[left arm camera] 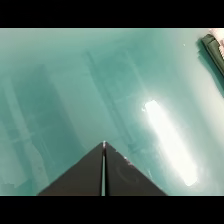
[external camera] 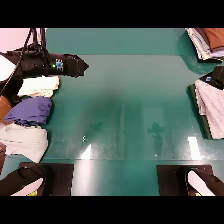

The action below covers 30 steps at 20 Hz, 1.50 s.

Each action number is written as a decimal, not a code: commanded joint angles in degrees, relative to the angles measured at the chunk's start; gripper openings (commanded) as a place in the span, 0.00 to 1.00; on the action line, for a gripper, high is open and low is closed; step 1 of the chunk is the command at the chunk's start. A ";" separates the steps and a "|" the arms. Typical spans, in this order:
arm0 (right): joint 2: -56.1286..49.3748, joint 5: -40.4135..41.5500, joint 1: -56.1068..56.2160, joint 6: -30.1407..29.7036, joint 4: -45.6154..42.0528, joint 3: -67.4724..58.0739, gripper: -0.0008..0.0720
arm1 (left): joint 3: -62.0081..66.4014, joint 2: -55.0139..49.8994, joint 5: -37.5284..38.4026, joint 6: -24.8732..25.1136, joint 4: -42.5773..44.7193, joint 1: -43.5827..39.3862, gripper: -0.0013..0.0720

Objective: Fold the shirts.

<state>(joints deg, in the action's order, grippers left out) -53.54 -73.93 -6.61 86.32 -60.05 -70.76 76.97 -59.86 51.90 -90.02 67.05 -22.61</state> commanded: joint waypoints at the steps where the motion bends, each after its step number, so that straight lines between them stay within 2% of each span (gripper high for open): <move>1: 0.02 0.00 0.22 -0.04 0.09 0.02 0.03 | 0.00 -0.02 0.00 0.00 0.02 -0.02 0.05; 15: 0.00 0.00 0.22 -0.04 0.07 0.02 0.03 | 0.00 -0.02 -1.14 0.79 0.61 0.00 0.05; 16: 0.02 0.00 0.22 -0.04 0.09 0.02 0.03 | 0.00 -0.02 -2.08 2.89 3.58 0.28 0.26; 17: 0.00 0.00 0.22 -0.04 0.09 0.02 0.03 | -0.02 -0.04 -2.93 3.10 10.58 0.28 0.72; 19: 0.02 -0.02 0.22 -0.04 0.09 0.02 0.03 | -0.02 -1.22 -2.34 -3.37 29.40 0.74 0.76; 21: 0.02 0.00 0.22 -0.04 0.09 0.02 0.03 | -0.15 -3.78 0.04 -8.70 39.69 5.14 0.76; 26: 0.00 0.04 0.22 -0.04 0.09 0.02 0.03 | -0.24 -15.63 1.86 -9.01 39.17 21.16 0.76; 30: 0.00 0.22 0.22 -0.04 0.09 0.02 0.03 | -0.26 -27.17 0.68 -9.01 38.03 26.75 0.76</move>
<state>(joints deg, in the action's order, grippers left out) -53.54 -73.89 -6.39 86.26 -59.96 -70.76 76.73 -79.66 52.99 -98.50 104.25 -0.43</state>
